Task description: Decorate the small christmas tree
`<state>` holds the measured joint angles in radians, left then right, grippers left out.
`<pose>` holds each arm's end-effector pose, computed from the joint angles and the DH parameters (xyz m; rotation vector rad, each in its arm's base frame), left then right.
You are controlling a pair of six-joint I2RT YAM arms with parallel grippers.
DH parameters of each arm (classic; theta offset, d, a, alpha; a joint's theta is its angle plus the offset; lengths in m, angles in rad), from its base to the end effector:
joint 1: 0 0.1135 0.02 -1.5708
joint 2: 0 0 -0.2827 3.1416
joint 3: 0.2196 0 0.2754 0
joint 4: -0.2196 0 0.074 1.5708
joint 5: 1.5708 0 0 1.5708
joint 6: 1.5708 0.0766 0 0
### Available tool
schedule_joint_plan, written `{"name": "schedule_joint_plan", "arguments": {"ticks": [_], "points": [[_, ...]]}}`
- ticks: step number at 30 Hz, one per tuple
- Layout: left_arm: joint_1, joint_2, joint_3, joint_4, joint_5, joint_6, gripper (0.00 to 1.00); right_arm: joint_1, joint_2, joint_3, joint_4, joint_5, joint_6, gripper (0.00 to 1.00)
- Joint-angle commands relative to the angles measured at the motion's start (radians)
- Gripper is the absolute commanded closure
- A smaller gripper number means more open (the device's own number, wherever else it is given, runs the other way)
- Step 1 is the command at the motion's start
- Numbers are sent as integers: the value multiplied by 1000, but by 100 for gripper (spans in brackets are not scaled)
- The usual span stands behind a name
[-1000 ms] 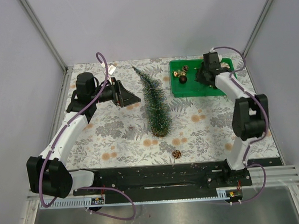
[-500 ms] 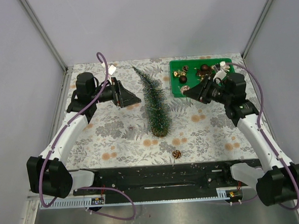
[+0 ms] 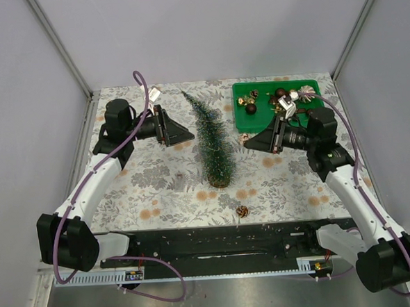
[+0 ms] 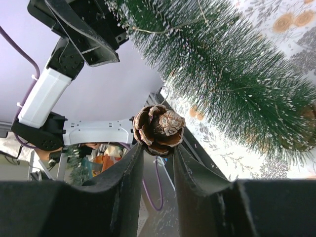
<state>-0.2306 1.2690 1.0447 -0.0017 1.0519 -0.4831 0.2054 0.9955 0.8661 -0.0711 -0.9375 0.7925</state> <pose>0.2968 -0.1380 0.3570 0.5780 1.8252 -1.4287 0.2394 0.1129 0.3517 -0.1931 1.9474 1.5112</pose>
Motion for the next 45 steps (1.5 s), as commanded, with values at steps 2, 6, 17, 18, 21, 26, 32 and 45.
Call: {"name": "schedule_joint_plan", "arguments": {"ticks": [2, 6, 17, 18, 21, 26, 32, 45], "points": [[-12, 7, 5, 65, 30, -3, 23, 38, 43, 4, 53, -64, -30, 77], [-21, 21, 6, 71, 25, 3, 23, 51, 89, 27, 39, -53, -64, 77], [-59, 55, 11, 94, -7, 9, 53, 51, 178, 79, 94, -44, -78, 78], [-61, 58, 11, 94, -12, 9, 58, 51, 181, 80, 99, -46, -76, 78], [-67, 66, 9, 98, -20, 6, 61, 51, 189, 80, 108, -46, -75, 78], [-78, 75, 9, 103, -33, 3, 69, 51, 193, 86, 122, -49, -76, 79], [-78, 70, -6, 108, -36, 11, 100, 51, 195, 102, 139, -44, -75, 79], [-78, 50, -14, 92, -13, 28, 100, 51, 236, 120, 229, -52, -29, 81]]}}
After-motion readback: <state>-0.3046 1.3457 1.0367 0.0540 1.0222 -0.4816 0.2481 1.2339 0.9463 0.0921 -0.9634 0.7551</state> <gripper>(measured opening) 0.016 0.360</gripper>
